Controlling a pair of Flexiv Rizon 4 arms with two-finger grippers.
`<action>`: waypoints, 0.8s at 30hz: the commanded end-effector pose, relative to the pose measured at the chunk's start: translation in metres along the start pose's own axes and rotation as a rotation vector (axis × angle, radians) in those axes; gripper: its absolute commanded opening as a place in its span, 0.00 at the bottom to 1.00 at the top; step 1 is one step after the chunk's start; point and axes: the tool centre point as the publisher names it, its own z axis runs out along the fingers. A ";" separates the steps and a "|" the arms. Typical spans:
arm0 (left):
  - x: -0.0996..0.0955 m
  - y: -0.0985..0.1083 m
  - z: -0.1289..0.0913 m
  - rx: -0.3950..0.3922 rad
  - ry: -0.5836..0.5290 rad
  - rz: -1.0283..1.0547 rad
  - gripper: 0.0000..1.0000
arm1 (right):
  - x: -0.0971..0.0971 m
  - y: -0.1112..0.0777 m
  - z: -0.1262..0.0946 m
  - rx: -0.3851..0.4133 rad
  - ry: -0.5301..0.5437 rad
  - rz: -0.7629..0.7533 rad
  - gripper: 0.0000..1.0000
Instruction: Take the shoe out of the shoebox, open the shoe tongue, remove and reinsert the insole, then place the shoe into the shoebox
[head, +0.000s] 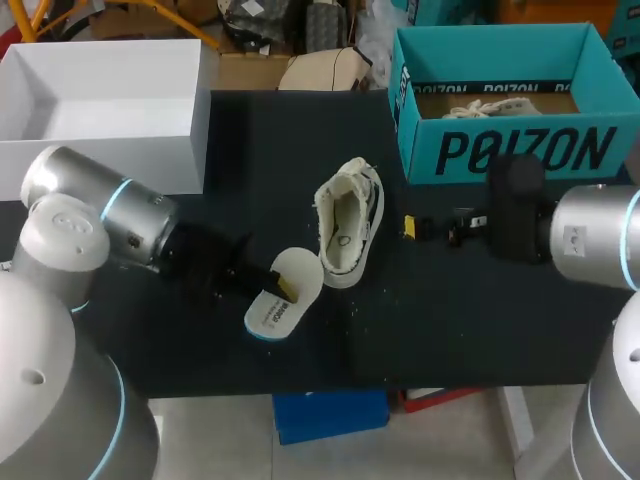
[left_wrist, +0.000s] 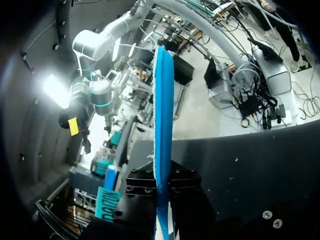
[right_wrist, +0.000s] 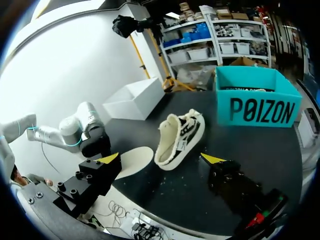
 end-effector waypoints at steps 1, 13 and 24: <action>0.000 0.001 0.000 0.003 0.005 0.000 0.00 | 0.002 0.000 0.003 -0.003 -0.014 0.001 1.00; 0.000 0.001 0.000 0.003 0.005 0.000 0.00 | -0.013 -0.032 -0.015 0.014 -0.130 -0.150 1.00; 0.000 0.001 0.000 0.003 0.005 0.000 0.00 | -0.025 -0.047 -0.033 0.003 -0.192 -0.137 1.00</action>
